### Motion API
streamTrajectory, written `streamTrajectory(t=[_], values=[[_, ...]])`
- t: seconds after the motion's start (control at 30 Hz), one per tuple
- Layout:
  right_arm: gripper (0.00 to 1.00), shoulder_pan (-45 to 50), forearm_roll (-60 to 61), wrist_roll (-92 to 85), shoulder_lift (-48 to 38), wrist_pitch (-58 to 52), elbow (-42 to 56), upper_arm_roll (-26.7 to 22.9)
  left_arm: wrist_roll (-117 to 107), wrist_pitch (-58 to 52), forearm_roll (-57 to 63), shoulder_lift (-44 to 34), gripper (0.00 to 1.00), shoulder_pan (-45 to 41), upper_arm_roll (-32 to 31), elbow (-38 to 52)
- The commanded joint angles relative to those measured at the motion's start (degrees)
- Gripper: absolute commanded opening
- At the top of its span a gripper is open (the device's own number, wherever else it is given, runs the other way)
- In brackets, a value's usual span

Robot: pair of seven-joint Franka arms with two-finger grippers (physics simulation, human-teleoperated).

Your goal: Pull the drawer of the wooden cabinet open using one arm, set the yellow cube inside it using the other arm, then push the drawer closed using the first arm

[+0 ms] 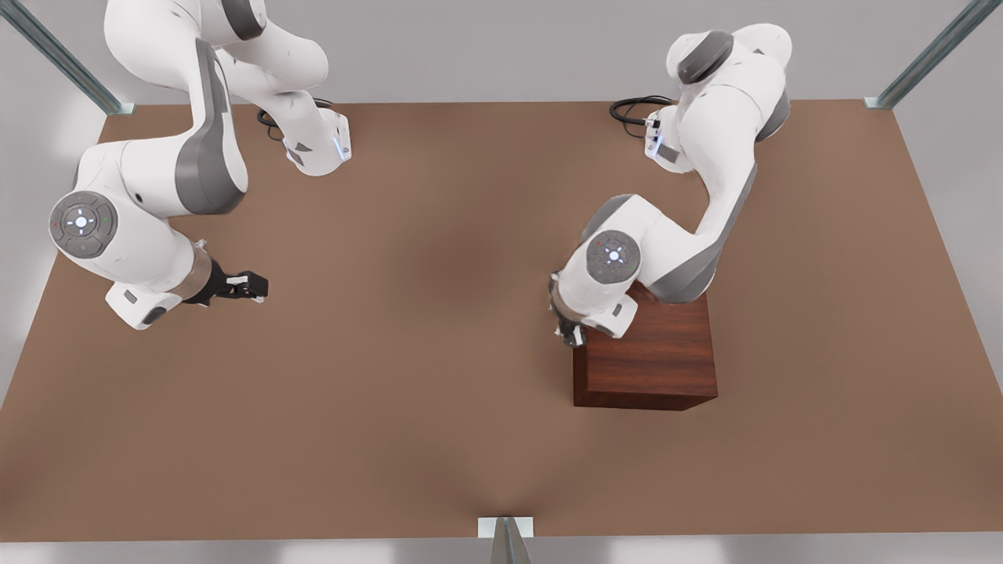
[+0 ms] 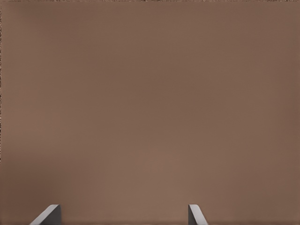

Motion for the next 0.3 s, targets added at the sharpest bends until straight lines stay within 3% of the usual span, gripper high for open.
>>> streamTrajectory(t=[0.0,0.07,0.1,0.13,0.27], values=[[1.00,-0.13,0.04,0.32,0.11,0.05,1.00,-0.06,75.81,-22.73,-2.54,-3.42,1.00,7.98,-3.16,2.08],[1.00,-0.40,0.21,0.32,0.46,0.05,1.26,-0.06,125.14,-29.17,5.81,-9.22,1.00,14.23,-0.18,0.68],[1.00,-0.57,0.48,0.23,0.46,0.14,1.26,-0.06,141.50,-23.03,-0.06,-21.16,1.00,4.41,20.96,-13.79],[1.00,-0.57,0.30,0.14,0.46,0.14,1.00,-0.06,134.42,-15.02,-11.14,-27.42,1.00,0.69,30.15,-20.95],[1.00,-1.10,0.74,-1.88,-0.07,0.14,0.74,-0.15,128.86,-21.60,-12.47,-27.07,1.00,-0.63,29.36,-18.84]])
